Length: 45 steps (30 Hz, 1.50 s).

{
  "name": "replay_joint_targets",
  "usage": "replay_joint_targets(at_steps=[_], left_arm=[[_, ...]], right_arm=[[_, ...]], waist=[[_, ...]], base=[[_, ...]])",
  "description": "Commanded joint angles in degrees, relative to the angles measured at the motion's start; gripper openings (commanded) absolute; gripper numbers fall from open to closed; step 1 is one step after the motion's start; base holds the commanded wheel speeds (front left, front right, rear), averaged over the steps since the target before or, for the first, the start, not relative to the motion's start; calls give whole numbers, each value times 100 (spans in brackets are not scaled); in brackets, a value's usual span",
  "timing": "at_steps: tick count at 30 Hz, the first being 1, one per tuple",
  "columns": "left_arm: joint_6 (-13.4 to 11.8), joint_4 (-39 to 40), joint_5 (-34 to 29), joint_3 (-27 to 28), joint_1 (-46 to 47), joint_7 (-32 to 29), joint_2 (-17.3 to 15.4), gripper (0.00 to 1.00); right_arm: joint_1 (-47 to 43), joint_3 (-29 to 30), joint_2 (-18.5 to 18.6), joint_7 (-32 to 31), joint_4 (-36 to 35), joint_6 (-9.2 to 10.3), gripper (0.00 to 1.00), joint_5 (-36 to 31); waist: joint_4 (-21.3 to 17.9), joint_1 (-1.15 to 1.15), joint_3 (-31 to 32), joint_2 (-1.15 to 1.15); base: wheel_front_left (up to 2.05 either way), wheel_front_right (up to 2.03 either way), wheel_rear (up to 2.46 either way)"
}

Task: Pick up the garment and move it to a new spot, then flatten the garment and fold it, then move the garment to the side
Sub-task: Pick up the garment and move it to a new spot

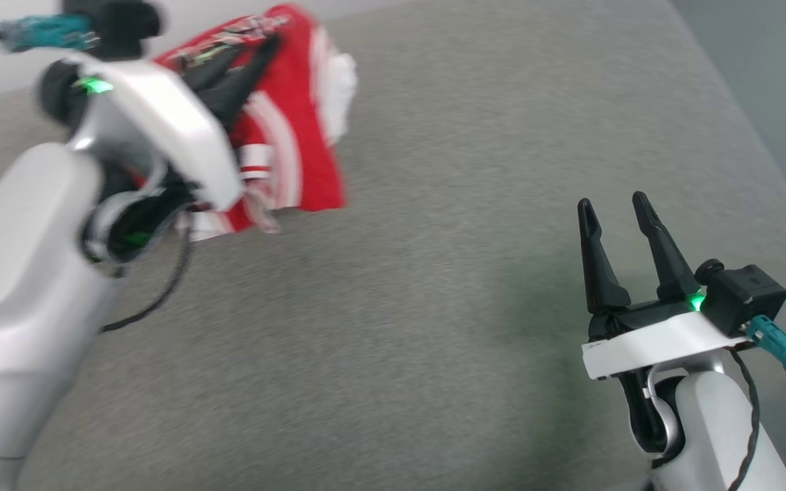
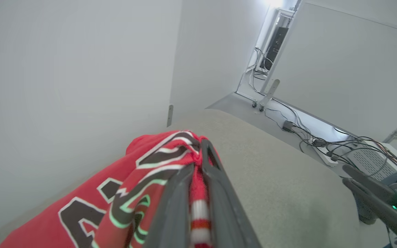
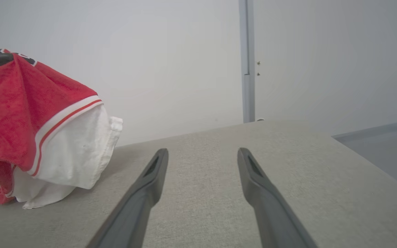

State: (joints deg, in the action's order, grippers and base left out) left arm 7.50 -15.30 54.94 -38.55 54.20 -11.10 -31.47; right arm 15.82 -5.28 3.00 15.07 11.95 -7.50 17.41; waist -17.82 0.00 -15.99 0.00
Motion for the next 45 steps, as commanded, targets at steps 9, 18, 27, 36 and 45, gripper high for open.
replay_joint_targets(at_steps=[9, 18, 27, 36, 45], left_arm=[[-7, -325, 195, -722, 37, -504, 178, 0], [-5, -1369, -314, -1802, 247, -559, -165, 0], [-15, -1938, 68, -3065, 464, -933, -421, 0], [-11, -1934, 435, -3264, 821, -85, -417, 100], [-10, -1524, 853, -3098, 575, 1197, -229, 100]], right_arm=[[-132, 13, -11, 13, -10, 2, 100, 406], [-207, -122, -9, 13, -99, 2, 100, 817], [-225, -44, -4, 13, -204, 2, 100, 984], [-88, -188, -6, 13, -96, 2, 100, 773], [-37, 121, -1, 13, 27, 2, 100, 100]], waist=[[-1091, 0, -253, 0], [-1415, 0, -455, 0], [-1443, 0, -658, 0], [-1220, 0, -437, 0], [-121, 0, -15, 0]], base=[[0, 0, 0], [0, 0, 0], [0, 0, 0], [0, 0, 0], [0, 0, 0]])
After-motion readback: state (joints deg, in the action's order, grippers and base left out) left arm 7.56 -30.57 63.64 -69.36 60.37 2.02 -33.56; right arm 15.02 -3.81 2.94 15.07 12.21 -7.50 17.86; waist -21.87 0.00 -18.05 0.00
